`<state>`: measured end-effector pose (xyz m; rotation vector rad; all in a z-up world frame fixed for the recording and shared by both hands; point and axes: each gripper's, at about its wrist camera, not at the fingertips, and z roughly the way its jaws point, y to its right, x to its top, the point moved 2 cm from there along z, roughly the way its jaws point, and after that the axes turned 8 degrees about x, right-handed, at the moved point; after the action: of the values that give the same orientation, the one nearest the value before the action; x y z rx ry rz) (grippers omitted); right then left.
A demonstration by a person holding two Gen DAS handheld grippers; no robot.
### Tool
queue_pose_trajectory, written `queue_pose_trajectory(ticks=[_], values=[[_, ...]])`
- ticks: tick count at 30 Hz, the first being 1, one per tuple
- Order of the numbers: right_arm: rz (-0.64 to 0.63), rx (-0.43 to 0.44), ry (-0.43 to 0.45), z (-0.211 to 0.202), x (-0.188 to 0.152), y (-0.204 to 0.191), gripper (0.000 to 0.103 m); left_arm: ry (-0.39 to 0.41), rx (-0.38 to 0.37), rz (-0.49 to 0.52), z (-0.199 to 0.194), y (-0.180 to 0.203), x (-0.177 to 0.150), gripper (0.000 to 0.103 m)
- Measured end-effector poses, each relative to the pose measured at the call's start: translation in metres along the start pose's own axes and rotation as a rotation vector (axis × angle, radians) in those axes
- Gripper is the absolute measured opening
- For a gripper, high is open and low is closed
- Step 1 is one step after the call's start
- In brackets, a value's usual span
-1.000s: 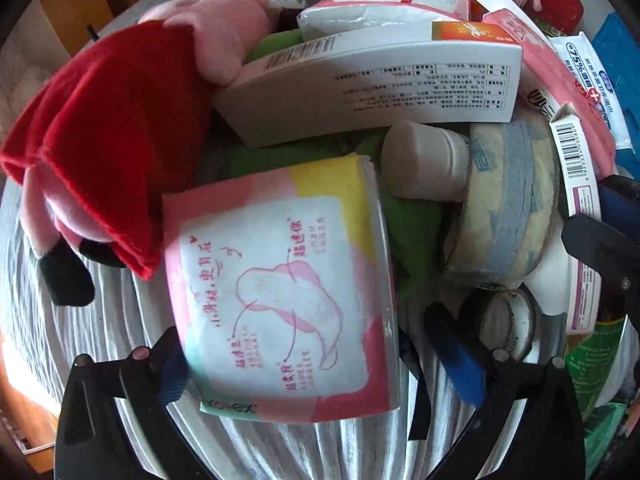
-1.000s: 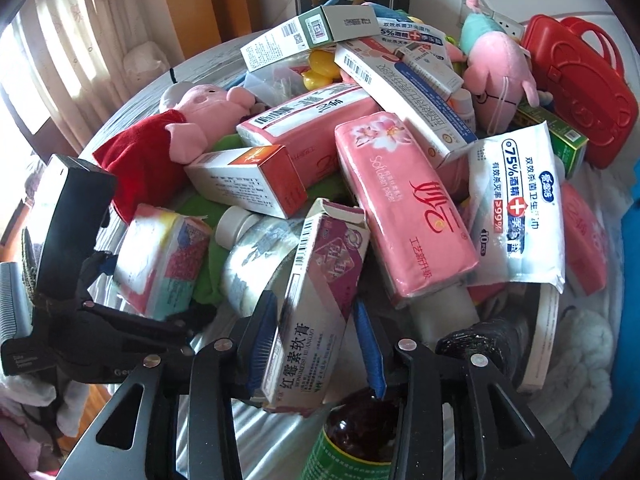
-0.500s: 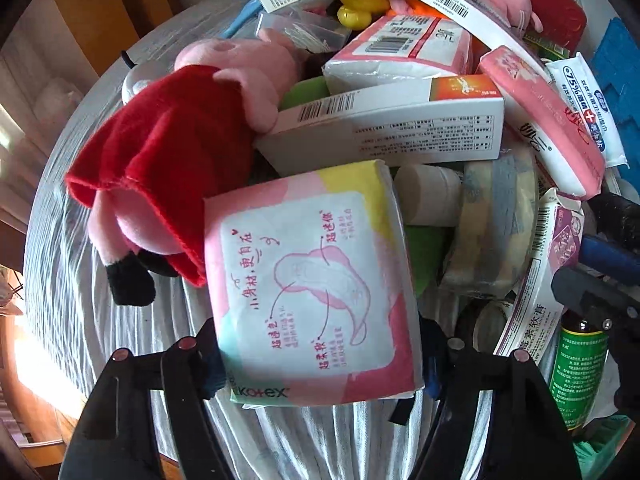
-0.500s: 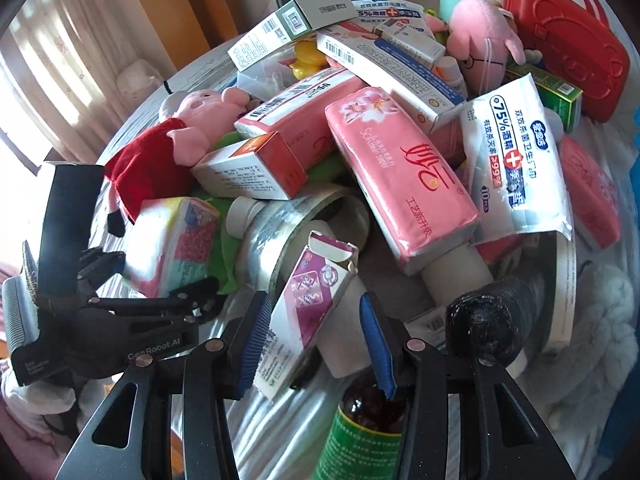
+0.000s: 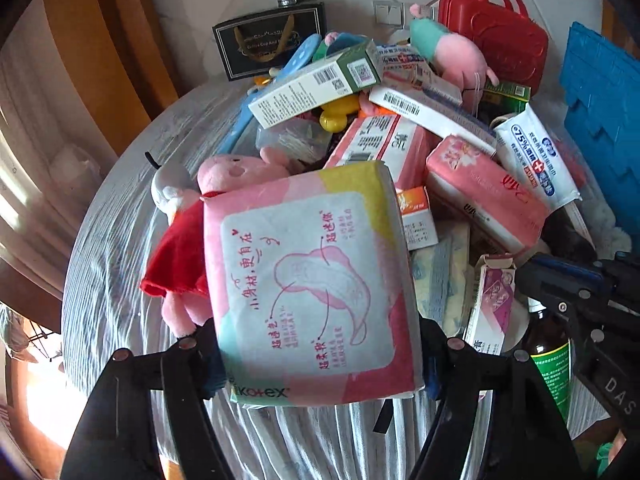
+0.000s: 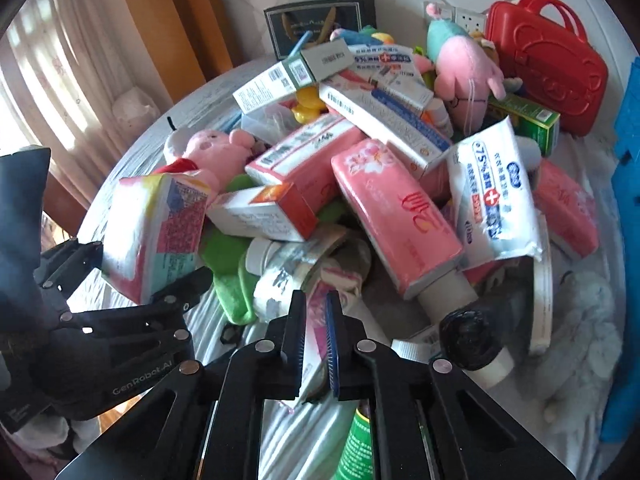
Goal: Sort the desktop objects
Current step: 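Carry the pad pack and ointment box over the crate and open both tools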
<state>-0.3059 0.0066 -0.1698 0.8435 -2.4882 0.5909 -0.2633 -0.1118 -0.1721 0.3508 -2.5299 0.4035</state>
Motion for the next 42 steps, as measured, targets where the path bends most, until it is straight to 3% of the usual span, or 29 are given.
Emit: queue_pose_trajectory(ticks=[3,5,7,11,13,17,19,21,26,36,42], values=[[0.036,0.017,-0.03,-0.003,0.006,-0.003,0.011,0.018,-0.025,0.023,-0.002,-0.008,0.017,0.071],[0.079,0.002,-0.043,-0.003,-0.001,-0.002,0.012,0.02,-0.037,0.044,-0.006,-0.005,0.009,0.071],[0.12,0.0,-0.06,-0.004,-0.015,-0.002,0.021,0.007,-0.052,0.067,-0.005,-0.002,0.0,0.071],[0.186,-0.014,-0.105,0.014,-0.036,-0.003,0.028,-0.02,-0.073,0.116,0.015,0.005,-0.013,0.071],[0.226,-0.037,-0.099,0.023,-0.039,-0.002,0.04,-0.021,-0.063,0.148,0.021,0.008,-0.019,0.071],[0.262,-0.065,-0.076,0.04,-0.04,0.0,0.039,-0.021,-0.058,0.176,0.034,0.003,-0.024,0.071],[0.275,-0.068,-0.074,0.047,-0.041,0.0,0.029,-0.017,-0.067,0.183,0.035,0.001,-0.024,0.071],[0.257,-0.096,-0.052,0.043,-0.041,-0.005,0.029,0.003,-0.075,0.192,0.029,-0.001,-0.022,0.071],[0.231,-0.116,0.065,-0.006,-0.034,-0.018,0.027,0.106,-0.13,0.19,-0.007,-0.002,-0.003,0.071],[0.125,-0.276,0.347,-0.133,-0.01,-0.046,0.027,0.352,-0.259,0.163,-0.1,0.01,0.039,0.071],[0.124,-0.382,0.48,-0.201,-0.009,-0.04,0.027,0.469,-0.356,0.189,-0.156,0.041,0.055,0.071]])
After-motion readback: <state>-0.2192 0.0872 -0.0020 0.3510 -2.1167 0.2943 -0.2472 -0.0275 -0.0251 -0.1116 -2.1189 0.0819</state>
